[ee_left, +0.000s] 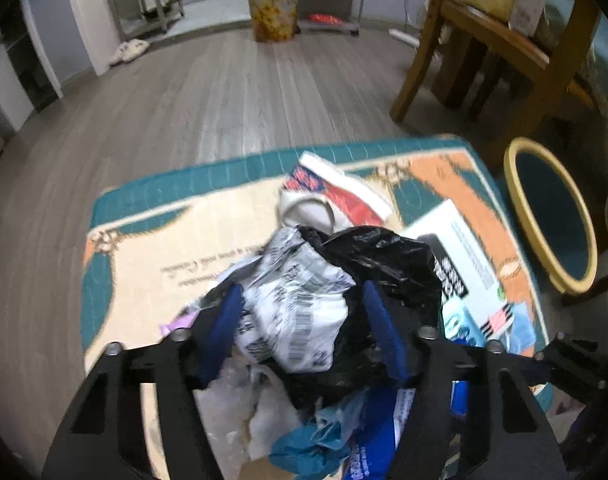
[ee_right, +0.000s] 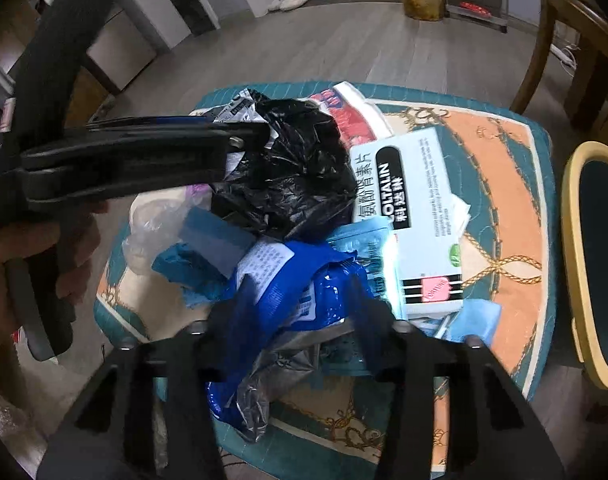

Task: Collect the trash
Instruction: 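Grasp the black plastic bag with the left gripper while the right gripper grasps the blue wrapper, then carry both items over the bin and open both grippers to drop them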

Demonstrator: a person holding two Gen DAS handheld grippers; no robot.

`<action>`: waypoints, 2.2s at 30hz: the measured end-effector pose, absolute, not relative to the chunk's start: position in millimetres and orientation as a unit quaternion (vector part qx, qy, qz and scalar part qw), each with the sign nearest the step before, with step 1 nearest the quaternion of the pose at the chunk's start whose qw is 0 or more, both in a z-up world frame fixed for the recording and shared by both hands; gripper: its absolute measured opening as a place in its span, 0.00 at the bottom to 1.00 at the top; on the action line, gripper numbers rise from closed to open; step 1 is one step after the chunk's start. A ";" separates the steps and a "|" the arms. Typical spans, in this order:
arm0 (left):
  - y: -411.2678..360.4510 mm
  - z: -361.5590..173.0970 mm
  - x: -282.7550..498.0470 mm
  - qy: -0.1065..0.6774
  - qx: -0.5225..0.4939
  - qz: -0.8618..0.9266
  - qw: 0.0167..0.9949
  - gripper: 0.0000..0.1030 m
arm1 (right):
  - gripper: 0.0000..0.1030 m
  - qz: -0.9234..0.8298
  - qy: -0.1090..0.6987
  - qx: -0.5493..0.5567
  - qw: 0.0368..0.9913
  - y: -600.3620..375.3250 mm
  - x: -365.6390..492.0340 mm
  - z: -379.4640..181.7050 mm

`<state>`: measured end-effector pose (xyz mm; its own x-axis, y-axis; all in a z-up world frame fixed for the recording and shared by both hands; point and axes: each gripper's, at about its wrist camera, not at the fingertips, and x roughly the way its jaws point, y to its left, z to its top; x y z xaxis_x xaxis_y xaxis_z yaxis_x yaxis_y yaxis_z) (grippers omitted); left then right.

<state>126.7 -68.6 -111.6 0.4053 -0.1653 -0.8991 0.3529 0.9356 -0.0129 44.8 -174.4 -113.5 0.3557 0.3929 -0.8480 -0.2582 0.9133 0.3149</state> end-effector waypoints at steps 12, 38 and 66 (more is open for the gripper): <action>-54.0 -100.2 123.1 0.508 0.073 -0.140 0.847 0.12 | 0.03 0.202 0.520 0.086 0.825 -195.2 31.9 -102.9; -83.0 40.1 88.8 0.329 0.060 -0.179 0.925 0.11 | 0.02 0.128 0.391 0.046 0.910 -273.1 1.9 20.3; -324.2 -65.5 86.0 0.377 0.088 -0.314 0.867 0.11 | 0.02 -0.142 0.387 0.043 0.910 -503.5 18.5 -34.2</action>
